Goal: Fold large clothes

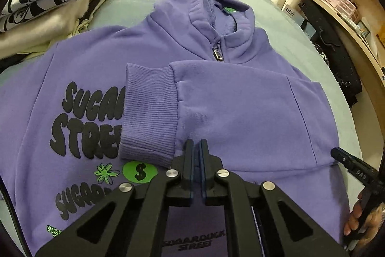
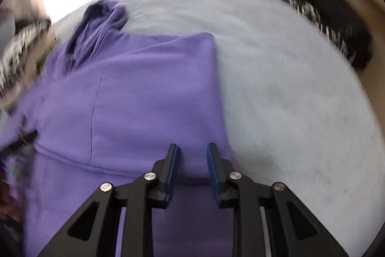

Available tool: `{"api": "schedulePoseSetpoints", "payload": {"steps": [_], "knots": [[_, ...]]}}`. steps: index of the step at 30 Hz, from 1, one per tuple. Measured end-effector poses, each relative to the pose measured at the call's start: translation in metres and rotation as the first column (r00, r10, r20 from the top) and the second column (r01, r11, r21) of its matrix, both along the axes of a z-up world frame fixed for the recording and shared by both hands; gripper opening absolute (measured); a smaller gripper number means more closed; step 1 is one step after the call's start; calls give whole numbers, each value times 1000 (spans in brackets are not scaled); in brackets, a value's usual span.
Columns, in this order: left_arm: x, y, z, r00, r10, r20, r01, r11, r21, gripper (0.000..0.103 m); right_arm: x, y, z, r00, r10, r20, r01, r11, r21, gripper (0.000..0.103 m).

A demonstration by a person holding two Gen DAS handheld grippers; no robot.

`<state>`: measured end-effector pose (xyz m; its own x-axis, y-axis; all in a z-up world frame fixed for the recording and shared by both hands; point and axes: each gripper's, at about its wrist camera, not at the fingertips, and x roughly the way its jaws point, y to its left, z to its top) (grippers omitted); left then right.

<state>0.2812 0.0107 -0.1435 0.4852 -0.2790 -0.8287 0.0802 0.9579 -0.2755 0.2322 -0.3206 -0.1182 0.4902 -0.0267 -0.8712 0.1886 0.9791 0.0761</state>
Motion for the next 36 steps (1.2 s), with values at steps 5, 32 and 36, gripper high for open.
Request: {"api": "schedulePoseSetpoints", "payload": {"steps": [5, 32, 36], "knots": [[1, -3, -1, 1000, 7, 3, -7, 1000, 30, 4, 2, 14, -1, 1000, -2, -15, 0, 996, -89, 25], [-80, -18, 50, 998, 46, 37, -49, 993, 107, 53, -69, 72, 17, 997, -44, -57, 46, 998, 37, 38], [-108, -11, 56, 998, 52, 23, -54, 992, 115, 53, -91, 96, 23, 998, -16, -61, 19, 998, 60, 38]]}}
